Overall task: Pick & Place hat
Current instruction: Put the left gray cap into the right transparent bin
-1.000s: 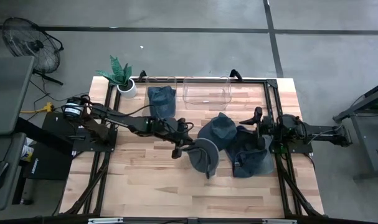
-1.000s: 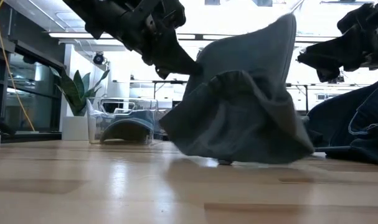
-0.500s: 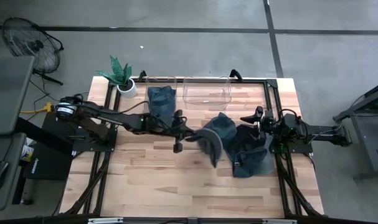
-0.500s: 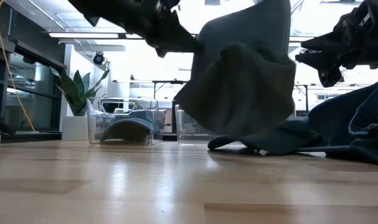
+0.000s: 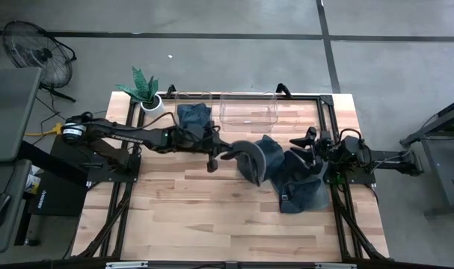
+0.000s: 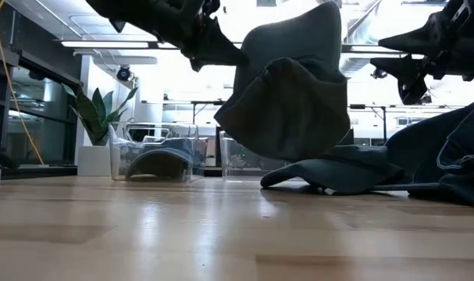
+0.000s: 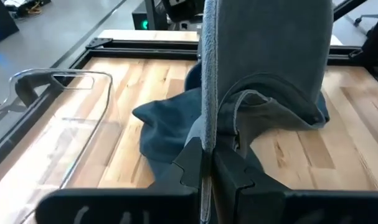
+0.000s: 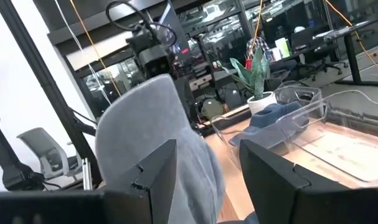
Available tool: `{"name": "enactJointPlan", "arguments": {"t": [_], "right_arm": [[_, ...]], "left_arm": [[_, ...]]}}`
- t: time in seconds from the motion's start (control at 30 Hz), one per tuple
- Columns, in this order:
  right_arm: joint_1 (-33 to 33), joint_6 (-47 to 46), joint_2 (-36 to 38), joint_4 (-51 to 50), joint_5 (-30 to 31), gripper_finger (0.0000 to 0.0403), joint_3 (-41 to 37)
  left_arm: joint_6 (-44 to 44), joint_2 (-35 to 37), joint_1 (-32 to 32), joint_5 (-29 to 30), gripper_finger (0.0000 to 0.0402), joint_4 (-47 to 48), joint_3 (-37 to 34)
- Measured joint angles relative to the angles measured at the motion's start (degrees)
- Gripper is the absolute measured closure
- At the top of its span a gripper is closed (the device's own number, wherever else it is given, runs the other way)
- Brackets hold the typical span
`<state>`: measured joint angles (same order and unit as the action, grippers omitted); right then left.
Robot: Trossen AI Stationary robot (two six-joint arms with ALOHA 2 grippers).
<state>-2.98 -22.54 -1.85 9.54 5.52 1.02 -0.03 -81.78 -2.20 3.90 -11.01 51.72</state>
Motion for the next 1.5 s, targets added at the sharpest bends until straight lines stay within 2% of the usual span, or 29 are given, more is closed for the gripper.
{"name": "enactJointPlan", "arguments": {"t": [0.2, 0.43, 0.6, 0.73, 0.87, 1.03, 1.27, 1.4, 1.5], "right_arm": [[0.0, 0.0, -2.4, 3.3, -1.8, 0.0233, 0.0], [0.0, 3.6, -8.3, 17.8, -6.0, 0.0233, 0.0], [0.0, 4.9, -12.9, 25.4, -6.4, 0.0233, 0.0], [0.0, 2.7, -17.8, 26.2, -5.5, 0.0233, 0.0], [0.0, -2.0, -24.1, 31.4, -2.8, 0.0233, 0.0], [0.0, -2.1, -31.8, 39.9, -4.7, 0.0233, 0.1], [3.2, 1.3, -42.1, 32.9, -1.5, 0.0233, 8.0], [6.5, 9.4, -48.0, 26.1, 1.6, 0.0233, 16.3], [8.1, 18.2, -50.2, 15.6, 2.4, 0.0233, 23.5]], "left_arm": [[0.0, 0.0, -2.0, -1.7, 0.0394, -0.2, 0.0], [0.0, 0.0, -2.0, -1.8, 0.0394, -0.3, 0.0], [0.0, 0.0, -2.0, -1.8, 0.0394, -0.3, 0.0], [0.0, 0.0, -2.0, -1.8, 0.0394, -0.3, 0.0], [0.0, 0.0, -2.0, -1.8, 0.0394, -0.4, 0.0], [0.1, 0.0, -2.0, -1.8, 0.0394, -0.9, 0.0], [1.5, 0.0, -2.0, 0.1, 0.0394, -0.8, 0.0], [1.7, 0.0, -2.9, 0.6, 0.0394, -0.7, 0.0], [1.9, 0.0, -4.1, 3.7, 0.0394, 0.0, 0.0]]}}
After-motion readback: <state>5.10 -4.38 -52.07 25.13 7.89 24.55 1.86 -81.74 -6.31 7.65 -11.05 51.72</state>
